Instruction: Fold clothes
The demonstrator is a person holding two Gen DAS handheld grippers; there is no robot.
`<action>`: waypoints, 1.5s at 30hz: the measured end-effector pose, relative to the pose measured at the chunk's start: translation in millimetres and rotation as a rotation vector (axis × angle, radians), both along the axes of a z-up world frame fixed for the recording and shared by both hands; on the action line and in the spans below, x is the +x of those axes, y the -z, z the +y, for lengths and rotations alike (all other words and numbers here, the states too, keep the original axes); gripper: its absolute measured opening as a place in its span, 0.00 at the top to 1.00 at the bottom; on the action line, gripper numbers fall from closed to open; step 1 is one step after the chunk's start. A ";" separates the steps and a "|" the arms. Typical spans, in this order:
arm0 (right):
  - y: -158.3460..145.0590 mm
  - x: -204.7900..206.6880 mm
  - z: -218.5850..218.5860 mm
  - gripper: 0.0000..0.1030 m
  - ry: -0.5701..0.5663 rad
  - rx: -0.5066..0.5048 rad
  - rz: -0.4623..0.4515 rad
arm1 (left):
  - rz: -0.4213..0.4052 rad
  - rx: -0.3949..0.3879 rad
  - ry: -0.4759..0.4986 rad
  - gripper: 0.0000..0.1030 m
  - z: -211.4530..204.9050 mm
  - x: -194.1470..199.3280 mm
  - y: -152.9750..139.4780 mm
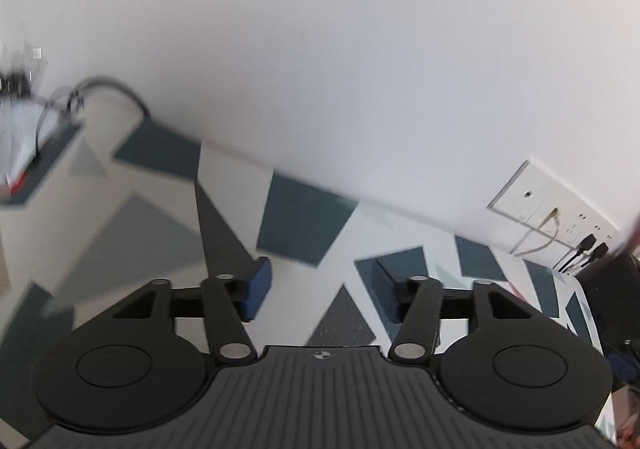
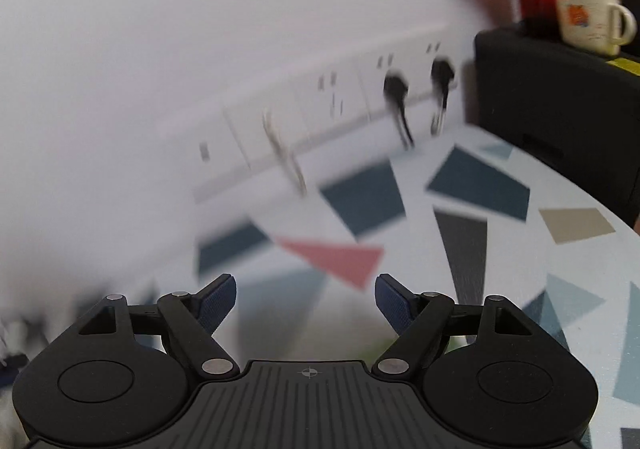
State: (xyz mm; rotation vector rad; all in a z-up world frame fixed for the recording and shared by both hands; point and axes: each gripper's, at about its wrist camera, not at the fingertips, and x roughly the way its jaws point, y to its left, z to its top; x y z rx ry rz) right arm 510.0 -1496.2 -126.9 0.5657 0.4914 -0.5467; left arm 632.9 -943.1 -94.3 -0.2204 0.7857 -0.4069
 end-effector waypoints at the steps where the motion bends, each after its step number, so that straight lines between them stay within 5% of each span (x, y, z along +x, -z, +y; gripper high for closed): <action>1: -3.7 -6.5 2.2 0.22 -0.012 -0.012 0.009 | -0.004 0.011 0.027 0.41 1.8 -7.6 -1.1; 8: 35.8 -40.7 34.3 0.20 -0.163 -0.028 0.306 | 0.109 0.191 0.310 0.31 -2.5 -75.2 38.5; 11: 56.9 -42.7 30.6 0.20 -0.134 0.030 0.350 | 0.081 0.336 0.319 0.20 -15.8 -88.0 60.2; 16: 67.9 -5.6 11.8 0.18 -0.067 -0.019 0.325 | 0.045 0.366 0.274 0.13 -37.2 -51.0 74.2; 19: 52.7 9.8 -1.7 0.17 0.041 -0.062 0.256 | 0.030 0.347 0.174 0.14 -36.6 -20.8 57.8; 21: 32.2 0.8 -9.0 0.01 0.067 -0.057 0.158 | 0.058 0.247 0.149 0.14 -21.5 -11.5 34.8; 24: 11.3 -27.9 -9.5 0.01 0.014 -0.045 0.043 | 0.096 0.154 0.164 0.06 9.9 -29.4 13.0; 29: 25.1 -79.9 14.7 0.01 -0.029 0.047 0.145 | 0.178 0.163 0.146 0.03 54.9 -86.5 26.8; 32: 47.4 -108.3 33.9 0.01 0.043 0.121 0.156 | 0.235 0.233 0.108 0.03 65.6 -99.9 49.2; 37: 60.8 -125.4 39.3 0.01 0.158 0.072 0.213 | 0.296 0.299 -0.010 0.01 74.0 -102.0 69.0; 45: 70.2 -136.2 14.2 0.01 0.124 0.047 0.250 | 0.275 0.336 0.135 0.00 34.1 -107.8 69.8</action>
